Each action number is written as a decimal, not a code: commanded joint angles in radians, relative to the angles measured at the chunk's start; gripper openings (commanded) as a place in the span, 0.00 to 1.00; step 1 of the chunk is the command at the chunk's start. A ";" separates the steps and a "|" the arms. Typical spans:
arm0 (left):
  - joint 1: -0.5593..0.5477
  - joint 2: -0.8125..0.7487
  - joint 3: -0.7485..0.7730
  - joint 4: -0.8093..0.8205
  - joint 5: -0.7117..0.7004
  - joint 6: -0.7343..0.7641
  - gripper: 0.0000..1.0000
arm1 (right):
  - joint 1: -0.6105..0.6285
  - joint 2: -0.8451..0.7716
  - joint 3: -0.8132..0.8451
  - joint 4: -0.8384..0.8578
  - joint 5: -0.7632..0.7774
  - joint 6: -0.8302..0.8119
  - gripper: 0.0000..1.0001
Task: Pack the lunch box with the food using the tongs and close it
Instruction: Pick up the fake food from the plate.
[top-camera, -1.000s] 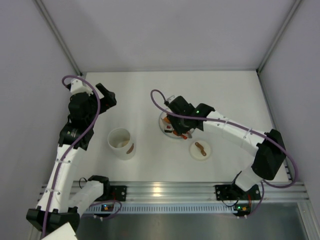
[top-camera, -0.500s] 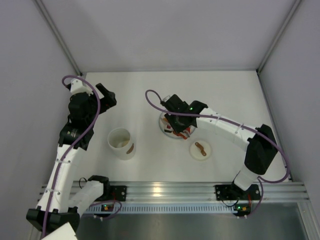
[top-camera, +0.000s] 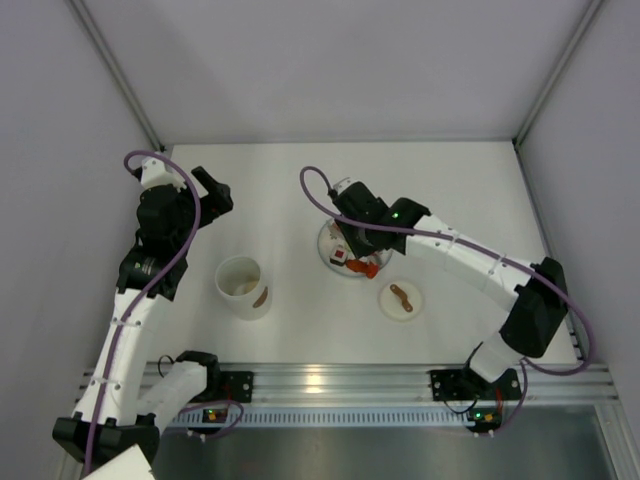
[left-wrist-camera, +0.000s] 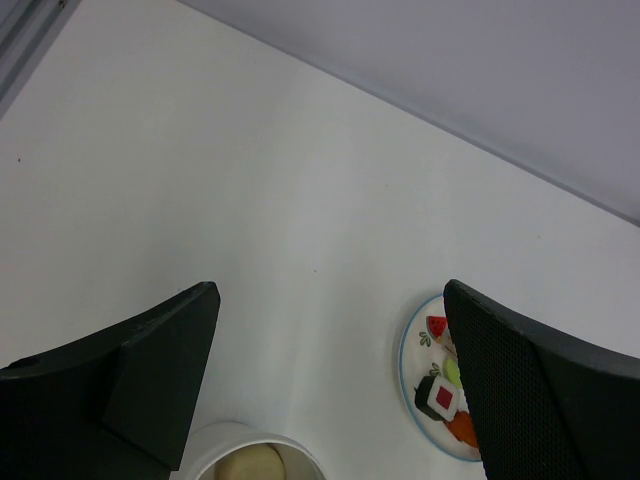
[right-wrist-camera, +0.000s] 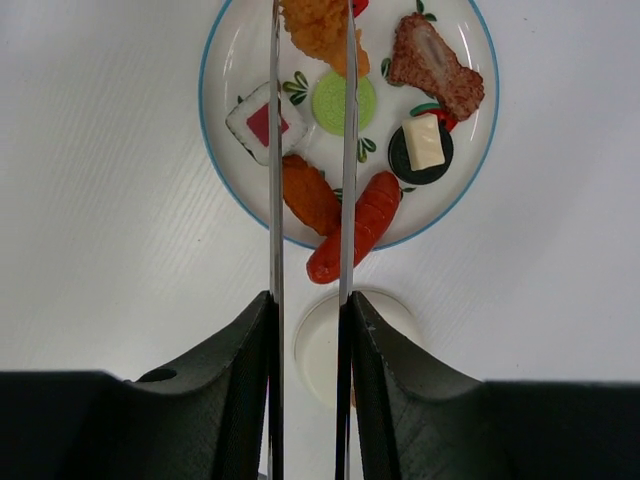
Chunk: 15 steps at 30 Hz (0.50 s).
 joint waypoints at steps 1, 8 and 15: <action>0.009 -0.006 -0.009 0.019 0.006 0.006 0.99 | -0.011 -0.076 0.061 0.009 0.047 0.022 0.22; 0.009 -0.008 -0.009 0.019 0.007 0.007 0.99 | -0.011 -0.104 0.073 0.006 0.039 0.030 0.20; 0.009 -0.006 -0.009 0.019 0.007 0.007 0.99 | -0.011 -0.147 0.083 0.012 -0.051 0.044 0.18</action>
